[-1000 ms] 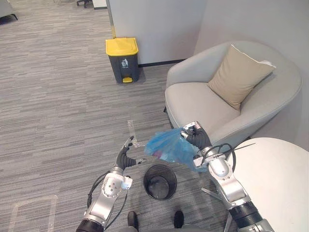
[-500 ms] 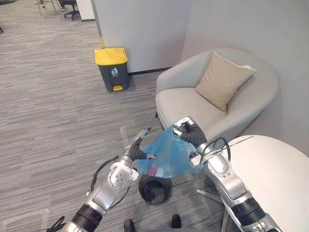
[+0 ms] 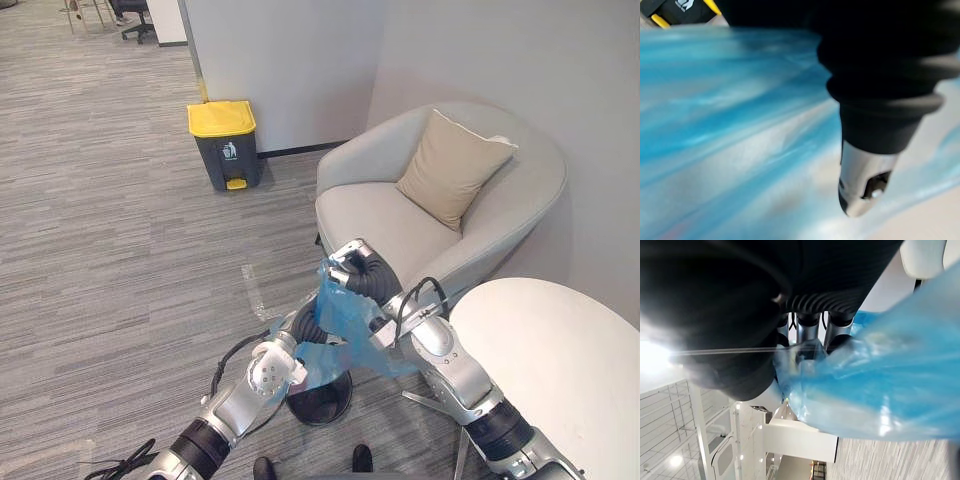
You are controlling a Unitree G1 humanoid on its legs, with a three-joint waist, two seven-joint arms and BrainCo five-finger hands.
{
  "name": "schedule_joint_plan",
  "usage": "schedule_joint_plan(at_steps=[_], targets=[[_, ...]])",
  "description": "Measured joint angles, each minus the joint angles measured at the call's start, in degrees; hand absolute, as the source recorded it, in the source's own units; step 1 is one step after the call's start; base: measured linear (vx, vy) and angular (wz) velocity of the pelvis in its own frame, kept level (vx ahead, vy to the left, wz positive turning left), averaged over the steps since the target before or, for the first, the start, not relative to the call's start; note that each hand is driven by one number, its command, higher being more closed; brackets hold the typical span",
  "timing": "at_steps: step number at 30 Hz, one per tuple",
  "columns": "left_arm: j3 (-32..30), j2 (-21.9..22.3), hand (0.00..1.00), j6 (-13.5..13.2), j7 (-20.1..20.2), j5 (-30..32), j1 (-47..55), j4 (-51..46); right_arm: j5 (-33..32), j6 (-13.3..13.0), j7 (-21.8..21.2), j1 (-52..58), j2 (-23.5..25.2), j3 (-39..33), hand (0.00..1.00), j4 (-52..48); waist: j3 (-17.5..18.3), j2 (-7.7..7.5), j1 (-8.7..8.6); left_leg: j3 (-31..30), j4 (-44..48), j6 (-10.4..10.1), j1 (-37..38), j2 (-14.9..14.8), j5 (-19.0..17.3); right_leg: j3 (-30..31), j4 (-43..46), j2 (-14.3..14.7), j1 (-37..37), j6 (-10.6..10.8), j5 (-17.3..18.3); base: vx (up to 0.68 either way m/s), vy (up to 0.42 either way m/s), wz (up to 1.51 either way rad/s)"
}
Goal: Gather rubbish on tea table into small bin, then transfer packed bag to large trash can.
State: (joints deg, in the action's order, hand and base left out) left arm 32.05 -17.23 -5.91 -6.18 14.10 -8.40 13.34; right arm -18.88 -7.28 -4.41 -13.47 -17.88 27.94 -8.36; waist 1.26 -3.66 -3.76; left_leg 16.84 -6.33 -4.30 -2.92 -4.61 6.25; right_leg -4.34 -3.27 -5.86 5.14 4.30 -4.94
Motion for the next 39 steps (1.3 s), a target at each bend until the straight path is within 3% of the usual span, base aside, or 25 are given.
schedule_joint_plan(at_steps=[11, 12, 20, 30, 31, 39], targets=[[-1.32, 4.93, 0.00, 0.86, -3.70, 1.34, -1.79, 8.41, -6.19, 0.89, 0.02, -4.38, 4.47, 4.70, 1.00, 0.12, 0.24, -0.32, 0.28, 0.74, 0.00, 0.00, 0.21, -0.01, 0.00, 0.98, 1.09, 0.05, 0.84, -0.07, 0.10, 0.00, 0.001, -0.03], [-1.32, 5.05, 1.00, 1.15, -3.77, 1.55, -1.82, 8.61, -6.36, 0.89, 0.02, -4.48, 4.60, 4.85, 1.00, 0.12, 0.26, -0.32, 0.28, 0.74, 0.00, 0.00, 0.21, -0.01, 0.00, 0.98, 1.09, 0.05, 0.83, -0.07, 0.10, 0.00, 0.000, 0.00], [-1.58, 7.35, 1.00, 2.34, -7.44, 1.51, -2.23, 12.16, -10.77, 1.06, 0.03, -5.40, 6.53, 7.72, 1.00, 0.24, 0.63, -0.81, 0.25, 0.92, 0.00, -0.03, 0.37, -0.13, 0.02, 1.24, 1.16, 0.33, 0.86, -0.13, 0.05, 0.00, -0.002, -0.01], [-4.98, 7.71, 1.00, 3.77, -8.66, -0.89, -1.96, 14.08, -11.61, 0.47, -1.38, -2.56, 7.13, 7.12, 1.00, 0.24, 0.68, -0.88, -0.01, 1.40, -0.02, -0.25, 1.01, -0.36, -0.10, 1.88, 1.94, 0.42, 0.93, -0.11, 0.91, 0.00, -0.002, -0.03], [-5.46, 7.84, 1.00, 3.78, -8.66, -0.92, -1.84, 14.34, -11.47, 0.44, -1.49, -2.12, 7.27, 6.81, 0.00, 0.24, 0.68, -0.89, -0.02, 1.40, -0.02, -0.27, 1.01, -0.36, -0.12, 1.88, 1.93, 0.42, 0.94, -0.12, 0.92, 0.00, 0.000, 0.00], [-10.97, 7.77, 1.00, 4.05, -8.67, -3.14, 1.46, 14.43, -7.61, -1.26, -1.98, 4.55, 8.07, 1.41, 0.00, 0.34, 0.82, -1.10, -0.01, 1.30, -0.03, -0.58, 0.92, -0.47, -0.35, 1.82, 1.88, 0.43, 0.93, -0.09, 1.01, 0.00, 0.000, 0.00]])
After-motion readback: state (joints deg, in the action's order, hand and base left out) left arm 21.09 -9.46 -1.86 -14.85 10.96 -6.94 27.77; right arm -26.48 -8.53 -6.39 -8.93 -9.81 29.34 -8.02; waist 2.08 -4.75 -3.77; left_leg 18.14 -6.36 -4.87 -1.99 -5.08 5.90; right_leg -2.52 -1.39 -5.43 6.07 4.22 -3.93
